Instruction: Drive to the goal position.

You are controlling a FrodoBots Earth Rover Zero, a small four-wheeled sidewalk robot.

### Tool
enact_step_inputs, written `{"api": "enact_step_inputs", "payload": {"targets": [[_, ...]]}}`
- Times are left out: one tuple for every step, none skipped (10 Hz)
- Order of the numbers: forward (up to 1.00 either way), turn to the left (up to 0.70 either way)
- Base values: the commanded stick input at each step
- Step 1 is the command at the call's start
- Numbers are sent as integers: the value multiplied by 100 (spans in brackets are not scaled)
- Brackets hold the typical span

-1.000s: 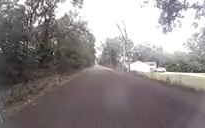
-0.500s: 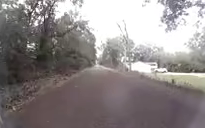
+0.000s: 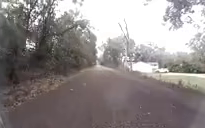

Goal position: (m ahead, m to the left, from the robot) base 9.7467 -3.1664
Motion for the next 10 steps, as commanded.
{"api": "enact_step_inputs", "payload": {"targets": [[70, 0], [70, 0], [70, 0], [70, 0], [70, 0], [70, 0], [70, 0], [70, 0], [70, 0], [70, 0]]}}
